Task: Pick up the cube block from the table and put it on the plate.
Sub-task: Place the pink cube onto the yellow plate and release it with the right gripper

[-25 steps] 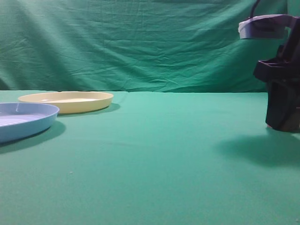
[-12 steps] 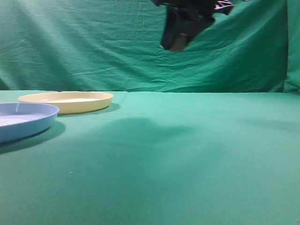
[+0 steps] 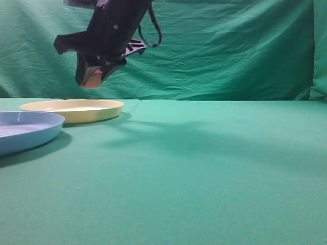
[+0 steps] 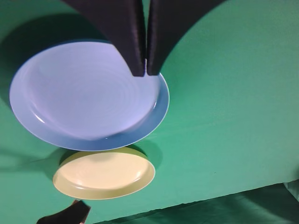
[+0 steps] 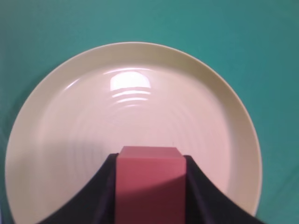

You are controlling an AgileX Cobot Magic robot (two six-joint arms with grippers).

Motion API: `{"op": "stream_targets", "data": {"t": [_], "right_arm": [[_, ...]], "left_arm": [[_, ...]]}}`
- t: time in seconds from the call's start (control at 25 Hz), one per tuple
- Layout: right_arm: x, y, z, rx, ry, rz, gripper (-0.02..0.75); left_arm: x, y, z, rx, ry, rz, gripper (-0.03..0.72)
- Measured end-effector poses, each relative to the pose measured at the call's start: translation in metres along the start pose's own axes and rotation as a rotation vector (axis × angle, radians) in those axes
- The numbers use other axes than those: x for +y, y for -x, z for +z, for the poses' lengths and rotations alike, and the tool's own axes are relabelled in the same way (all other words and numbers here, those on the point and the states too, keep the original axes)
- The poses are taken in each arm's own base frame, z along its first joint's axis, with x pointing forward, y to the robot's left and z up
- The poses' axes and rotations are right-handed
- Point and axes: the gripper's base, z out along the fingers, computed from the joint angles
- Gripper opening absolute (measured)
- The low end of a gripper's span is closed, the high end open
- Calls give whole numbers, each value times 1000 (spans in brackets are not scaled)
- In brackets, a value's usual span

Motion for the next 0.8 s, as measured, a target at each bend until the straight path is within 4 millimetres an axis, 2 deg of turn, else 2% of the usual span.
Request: {"op": "stream_targets", "data": {"t": [0.16, 0.36, 0.44, 0.52, 0.6, 0.72, 0.8], "right_arm": [[6, -9, 29, -52, -15, -8, 233], [5, -16, 41, -68, -26, -6, 599], [5, -15, 41, -64, -24, -6, 657], [6, -13, 37, -50, -18, -12, 643], [6, -3, 21, -18, -5, -28, 643], [5, 21, -25, 48, -1, -85, 463], [4, 37, -67, 103, -17, -131, 294]], "left_arm": [[0, 0, 0, 0, 0, 0, 0], [0, 0, 0, 0, 0, 0, 0], [0, 0, 0, 0, 0, 0, 0], [0, 0, 0, 0, 0, 0, 0], [0, 0, 0, 0, 0, 0, 0], [0, 0, 0, 0, 0, 0, 0], [0, 0, 0, 0, 0, 0, 0]]}}
